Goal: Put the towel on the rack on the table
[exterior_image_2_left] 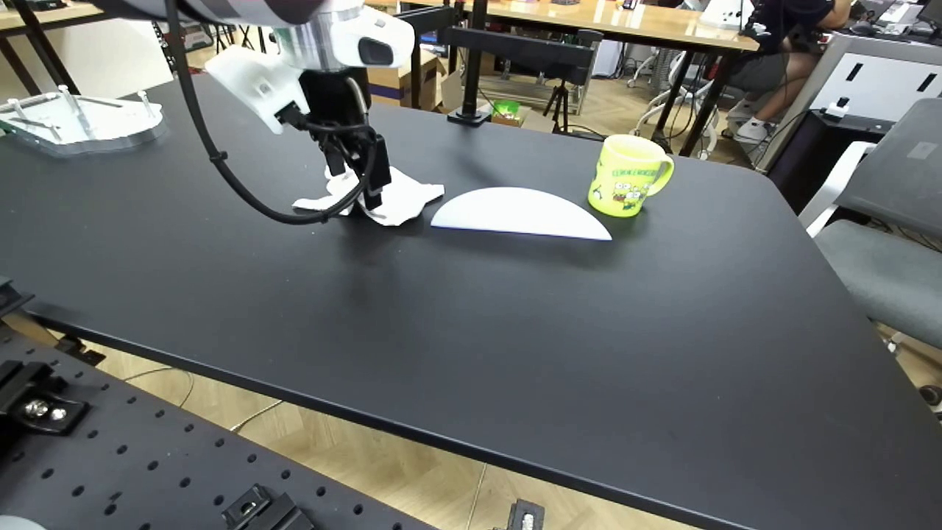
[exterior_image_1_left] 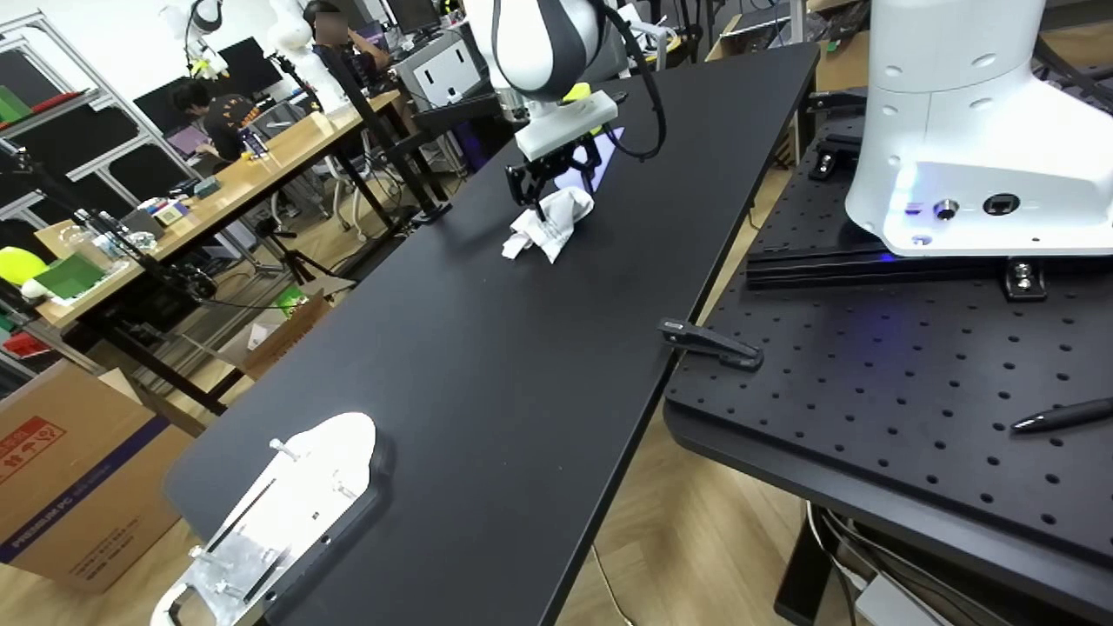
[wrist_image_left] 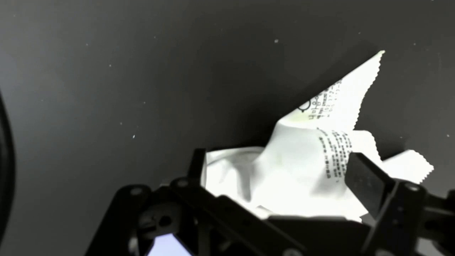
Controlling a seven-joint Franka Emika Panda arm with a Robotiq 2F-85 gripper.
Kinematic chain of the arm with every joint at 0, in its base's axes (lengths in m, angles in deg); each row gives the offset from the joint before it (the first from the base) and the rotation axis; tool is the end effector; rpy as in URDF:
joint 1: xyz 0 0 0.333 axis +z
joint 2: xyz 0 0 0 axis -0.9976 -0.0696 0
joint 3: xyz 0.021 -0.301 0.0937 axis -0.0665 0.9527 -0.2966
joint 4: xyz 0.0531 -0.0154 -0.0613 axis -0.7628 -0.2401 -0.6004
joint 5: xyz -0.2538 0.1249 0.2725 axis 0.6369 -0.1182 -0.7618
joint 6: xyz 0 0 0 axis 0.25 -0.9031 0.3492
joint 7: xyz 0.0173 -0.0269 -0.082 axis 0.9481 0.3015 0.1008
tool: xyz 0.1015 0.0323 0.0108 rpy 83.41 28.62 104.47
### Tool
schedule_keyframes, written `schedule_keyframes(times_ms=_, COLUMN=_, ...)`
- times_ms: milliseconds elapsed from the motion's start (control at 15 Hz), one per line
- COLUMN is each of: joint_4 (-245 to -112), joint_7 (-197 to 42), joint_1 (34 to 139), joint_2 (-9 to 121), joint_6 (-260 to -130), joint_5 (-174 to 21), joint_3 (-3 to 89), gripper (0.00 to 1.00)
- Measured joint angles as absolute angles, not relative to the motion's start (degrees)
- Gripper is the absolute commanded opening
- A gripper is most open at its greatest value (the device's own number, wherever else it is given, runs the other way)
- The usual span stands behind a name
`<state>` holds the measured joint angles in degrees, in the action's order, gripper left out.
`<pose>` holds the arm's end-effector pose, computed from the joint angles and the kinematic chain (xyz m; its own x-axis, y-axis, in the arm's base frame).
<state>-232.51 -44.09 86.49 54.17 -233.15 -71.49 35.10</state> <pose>0.4554 0.0467 0.1617 0.8928 -0.4363 0.1120 -0.4311 -0.8997 -0.0684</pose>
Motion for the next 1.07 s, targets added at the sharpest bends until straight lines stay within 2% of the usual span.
schedule_keyframes(times_ms=67, joint_4=-232.33, joint_7=-46.42, joint_1=86.91, joint_2=53.89, joint_6=-232.92, joint_5=-73.98, joint_3=35.26, gripper=0.74)
schedule_keyframes(times_ms=400, joint_4=-231.18, joint_7=-49.48, joint_1=94.16, joint_2=53.89, joint_6=-232.53, joint_5=-77.48, joint_3=42.58, gripper=0.37)
schedule_keyframes(times_ms=733, joint_4=-230.4, joint_7=-49.57, joint_1=100.48, joint_2=53.85, joint_6=-231.94, joint_5=-77.35, joint_3=49.2, gripper=0.04)
schedule_keyframes(times_ms=867, joint_4=-230.29, joint_7=-49.68, joint_1=101.53, joint_2=53.73, joint_6=-231.57, joint_5=-77.35, joint_3=49.71, gripper=0.0)
schedule_keyframes(times_ms=1067, joint_4=-230.01, joint_7=-50.22, joint_1=103.17, joint_2=53.69, joint_6=-230.5, joint_5=-77.33, joint_3=49.64, gripper=0.01)
